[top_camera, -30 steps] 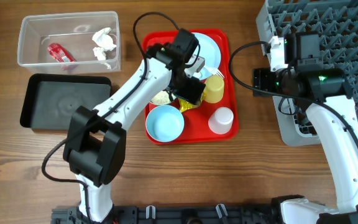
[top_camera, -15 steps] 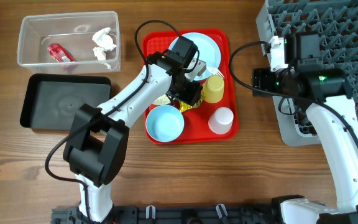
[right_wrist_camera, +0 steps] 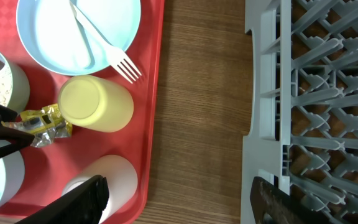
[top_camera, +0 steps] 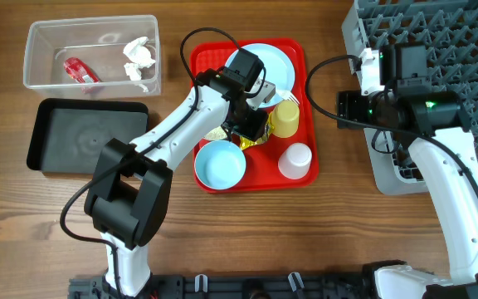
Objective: Sort waste into correct bins and load items into the dishwasher rack
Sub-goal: 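Reach the left gripper to the yellow wrapper on the tray and grasp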
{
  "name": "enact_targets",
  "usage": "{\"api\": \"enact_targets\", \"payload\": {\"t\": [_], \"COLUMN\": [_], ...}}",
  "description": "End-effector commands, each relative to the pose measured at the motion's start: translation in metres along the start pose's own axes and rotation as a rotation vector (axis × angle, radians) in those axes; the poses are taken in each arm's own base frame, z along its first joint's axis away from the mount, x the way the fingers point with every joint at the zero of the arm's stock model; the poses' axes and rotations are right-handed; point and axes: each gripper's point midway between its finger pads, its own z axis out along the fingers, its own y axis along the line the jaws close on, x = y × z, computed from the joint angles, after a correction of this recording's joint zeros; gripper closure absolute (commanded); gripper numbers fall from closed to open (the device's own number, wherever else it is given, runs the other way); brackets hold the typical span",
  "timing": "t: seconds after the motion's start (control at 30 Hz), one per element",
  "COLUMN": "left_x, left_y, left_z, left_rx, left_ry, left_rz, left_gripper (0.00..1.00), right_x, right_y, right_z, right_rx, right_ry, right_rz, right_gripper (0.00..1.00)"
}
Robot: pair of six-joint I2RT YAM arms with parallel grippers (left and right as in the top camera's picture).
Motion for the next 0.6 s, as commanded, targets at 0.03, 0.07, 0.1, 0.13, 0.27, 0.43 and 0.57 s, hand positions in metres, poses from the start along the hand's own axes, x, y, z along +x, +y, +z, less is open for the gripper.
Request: {"api": "enact_targets", "payload": {"t": [0.03, 0.07, 0.1, 0.13, 0.27, 0.43, 0.57], "left_x": [0.009, 0.010, 0.011, 0.014, 0.015, 0.008, 0.005], "left_y": [-0.001, -0.001, -0.001, -0.001, -0.003, -0.003, -0.003], "left_z": [0.006, 0.007, 0.009, 0.013, 0.019, 0.019, 0.018], "left_rx": [0.016, 0.017, 0.021, 0.026, 0.033, 0.035, 0.036], "left_ry": [0.032, 0.039, 0.047, 0.060, 0.069, 0.042, 0.030], "left_rz": [-0.004, -0.005, -0.008, -0.011, -0.009, -0.002, 0.001], "left_gripper": [0.57, 0.57, 0.58, 0.59, 0.70, 0.96, 0.96], "right_x": [-0.005, -0.005, -0.005, -0.005, -0.005, -0.004, -0.004], "right_y": [-0.001, -0.001, -0.001, -0.001, -0.001, -0.001, -0.001], "right_z": [-0.003, -0.003, -0.003, -0.003, -0.003, -0.003, -0.003], "right_rx": [0.000, 0.000, 0.000, 0.000, 0.000, 0.000, 0.000], "right_ry": [-0.014, -0.014, -0.014, -0.014, -0.013, -0.012, -0.011], "right_rz": [0.017, 0.017, 0.017, 0.017, 0.017, 0.017, 0.017], "right_gripper": [0.24, 0.24, 0.24, 0.25, 0.25, 0.25, 0.25]}}
